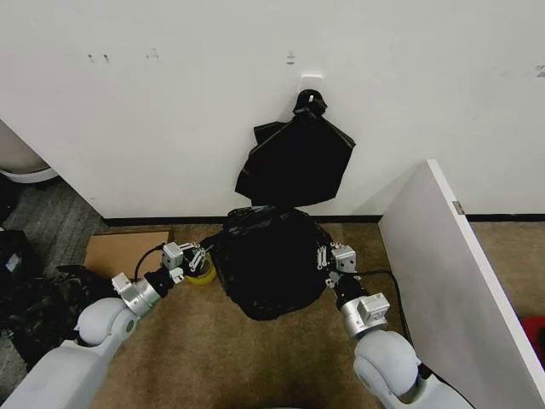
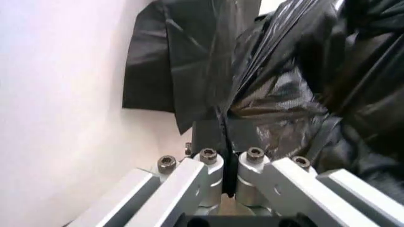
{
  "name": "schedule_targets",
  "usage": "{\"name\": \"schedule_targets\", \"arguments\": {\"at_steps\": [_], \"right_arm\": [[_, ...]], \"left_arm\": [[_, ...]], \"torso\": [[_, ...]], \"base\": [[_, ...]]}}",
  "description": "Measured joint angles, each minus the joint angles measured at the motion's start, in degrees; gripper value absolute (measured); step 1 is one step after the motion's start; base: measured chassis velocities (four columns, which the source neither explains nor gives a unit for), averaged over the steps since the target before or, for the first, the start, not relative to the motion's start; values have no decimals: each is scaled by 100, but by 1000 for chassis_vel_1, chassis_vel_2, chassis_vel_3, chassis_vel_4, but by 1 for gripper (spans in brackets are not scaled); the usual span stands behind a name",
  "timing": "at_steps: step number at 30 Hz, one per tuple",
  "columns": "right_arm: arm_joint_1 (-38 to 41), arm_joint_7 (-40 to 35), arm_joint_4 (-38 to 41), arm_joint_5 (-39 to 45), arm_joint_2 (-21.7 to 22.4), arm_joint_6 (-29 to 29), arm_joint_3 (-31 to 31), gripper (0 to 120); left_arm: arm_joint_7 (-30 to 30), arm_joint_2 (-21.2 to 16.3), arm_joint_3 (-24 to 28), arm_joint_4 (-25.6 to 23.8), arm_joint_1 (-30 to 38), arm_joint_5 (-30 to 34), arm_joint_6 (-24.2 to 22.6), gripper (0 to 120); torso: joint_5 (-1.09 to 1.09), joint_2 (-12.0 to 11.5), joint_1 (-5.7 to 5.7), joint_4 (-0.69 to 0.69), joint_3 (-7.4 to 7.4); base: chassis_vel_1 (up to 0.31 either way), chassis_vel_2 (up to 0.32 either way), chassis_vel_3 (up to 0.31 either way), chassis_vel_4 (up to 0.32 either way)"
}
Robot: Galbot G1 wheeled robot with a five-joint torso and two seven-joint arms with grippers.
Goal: Place the garbage bag over the trash bin.
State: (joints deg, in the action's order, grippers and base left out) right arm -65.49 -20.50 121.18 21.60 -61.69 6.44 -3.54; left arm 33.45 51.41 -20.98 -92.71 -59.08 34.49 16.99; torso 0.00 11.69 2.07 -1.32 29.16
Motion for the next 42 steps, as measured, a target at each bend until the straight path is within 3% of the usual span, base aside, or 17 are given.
{"name": "schedule_targets", "arguments": {"at_steps": [7, 17, 21, 23, 29, 34, 36, 39, 42], "right_arm": [[-8, -77, 286, 775, -5, 268, 1, 1], [-37, 956, 103, 615, 42, -509, 38, 1], [9, 1369, -402, -161, 50, -1433, -39, 1], [68, 1522, -708, -553, 25, -1847, -90, 1], [133, 1465, -1088, -1272, -55, -2094, -118, 1], [125, 1110, -1085, -1486, -93, -1763, -85, 1], [123, 918, -1053, -1567, -106, -1566, -73, 1], [146, 503, -944, -1603, -126, -1081, 9, 1], [142, 379, -869, -1616, -127, -868, 36, 1]], "left_arm": [[-205, 34, 173, 205, 107, -84, 42, 0], [-761, 122, 403, 298, 82, -220, 51, 0], [-175, 106, 278, 263, -26, 376, 84, 4], [337, 122, 36, 344, -47, 462, 85, 15], [1058, 206, -669, 512, -67, 338, 9, 36], [1154, 162, -756, -7, -302, 1003, -214, 51], [1156, 130, -653, -385, -471, 1300, -332, 59], [1082, 60, -507, -1162, -823, 1556, -503, 72], [760, 20, -416, -1545, -937, 1570, -571, 72]], "torso": [[0, 0, 0, 0, 0], [0, 0, 0, 0, 0], [0, 0, 0, -1, 0], [2, 0, 0, 0, 0], [0, 0, 0, 0, 0], [2, 0, 0, 4, 0], [-2, 0, 0, -3, 0], [2, 0, 0, 0, 0], [1, 0, 0, 2, 0]], "base": [[0, 0, 0, 0], [0, 0, 0, 0], [0, 0, 0, 0], [0, 0, 0, 0], [0, 0, 0, 0], [0, 0, 0, 0], [0, 0, 0, 0], [0, 0, 0, 0], [0, 0, 0, 0]]}}
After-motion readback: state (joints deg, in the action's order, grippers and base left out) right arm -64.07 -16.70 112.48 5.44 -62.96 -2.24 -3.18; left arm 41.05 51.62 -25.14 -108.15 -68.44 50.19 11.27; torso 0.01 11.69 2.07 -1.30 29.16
